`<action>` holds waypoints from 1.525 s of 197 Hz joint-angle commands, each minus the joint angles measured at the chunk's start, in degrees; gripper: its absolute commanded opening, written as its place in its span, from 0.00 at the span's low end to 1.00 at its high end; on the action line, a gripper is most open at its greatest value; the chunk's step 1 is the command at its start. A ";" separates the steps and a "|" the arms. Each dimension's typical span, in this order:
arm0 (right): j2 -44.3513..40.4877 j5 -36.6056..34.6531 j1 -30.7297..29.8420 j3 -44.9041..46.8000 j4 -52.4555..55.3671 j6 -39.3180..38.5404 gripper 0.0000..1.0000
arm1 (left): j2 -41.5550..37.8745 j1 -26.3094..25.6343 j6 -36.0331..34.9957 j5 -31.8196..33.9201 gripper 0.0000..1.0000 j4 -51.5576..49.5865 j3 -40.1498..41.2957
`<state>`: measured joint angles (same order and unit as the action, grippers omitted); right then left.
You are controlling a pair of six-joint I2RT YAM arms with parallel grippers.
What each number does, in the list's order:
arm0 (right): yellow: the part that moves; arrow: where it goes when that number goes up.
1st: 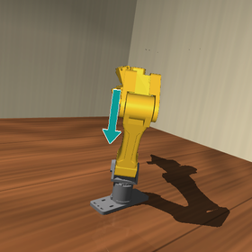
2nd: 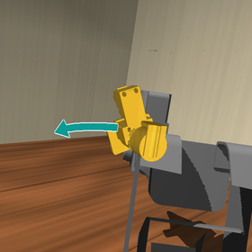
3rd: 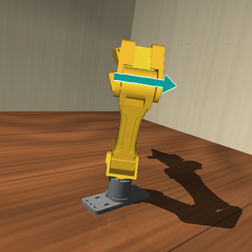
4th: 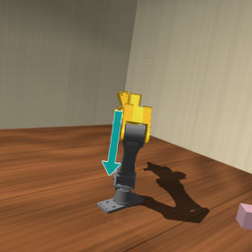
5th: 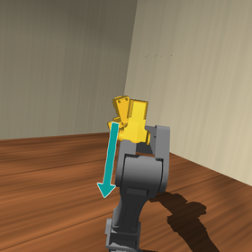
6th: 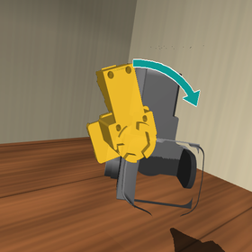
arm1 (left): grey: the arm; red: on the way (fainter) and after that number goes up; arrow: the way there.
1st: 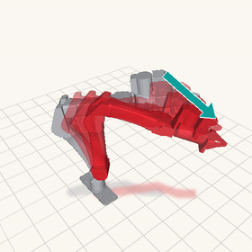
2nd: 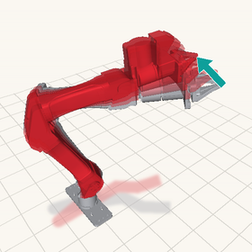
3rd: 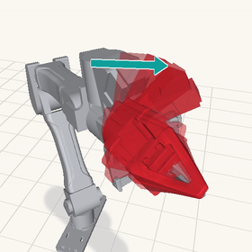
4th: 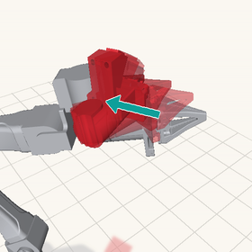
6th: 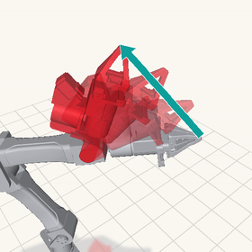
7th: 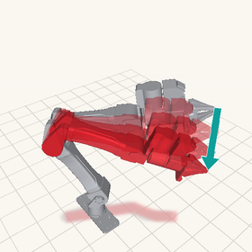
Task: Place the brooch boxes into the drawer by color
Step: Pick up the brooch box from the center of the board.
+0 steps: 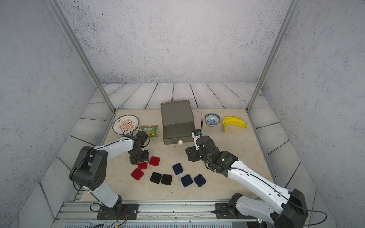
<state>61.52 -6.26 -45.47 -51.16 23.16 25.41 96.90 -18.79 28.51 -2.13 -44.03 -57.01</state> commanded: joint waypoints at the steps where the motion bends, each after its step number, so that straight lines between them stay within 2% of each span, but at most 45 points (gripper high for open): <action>1: -1.35 -1.23 -0.03 -0.41 0.40 -0.51 0.74 | -3.27 -0.42 -0.40 1.77 0.42 -2.98 -2.42; 42: -0.42 0.99 -0.07 -3.69 0.22 -1.06 0.74 | -12.33 -0.81 -1.20 1.91 0.42 -7.07 -8.70; 78: -0.13 8.43 -0.17 -5.09 -3.30 -1.97 0.73 | -17.79 -0.84 0.12 -4.48 0.42 -7.19 -14.81; 111: 1.02 15.43 -1.29 -5.81 -10.78 0.25 0.72 | -21.48 -0.80 6.20 -13.75 0.42 -0.15 -20.14; 137: 3.97 16.02 -2.87 -8.62 -15.00 1.45 0.71 | -23.52 -0.90 13.07 -21.45 0.42 8.35 -22.40; 157: 7.30 15.11 -4.10 -12.20 -16.29 1.05 0.70 | -24.40 -1.16 17.21 -23.79 0.42 13.67 -22.71; 219: 17.12 11.62 -5.92 -22.37 -17.91 0.52 0.66 | -26.00 -2.13 19.15 -22.11 0.42 14.13 -23.67; 301: 22.54 11.01 -6.81 -28.62 -19.19 0.55 0.62 | -27.25 -2.90 18.92 -21.36 0.42 14.18 -22.53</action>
<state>83.59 5.45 -51.59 -76.90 5.72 26.28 70.52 -20.95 47.48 -23.70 -30.98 -79.68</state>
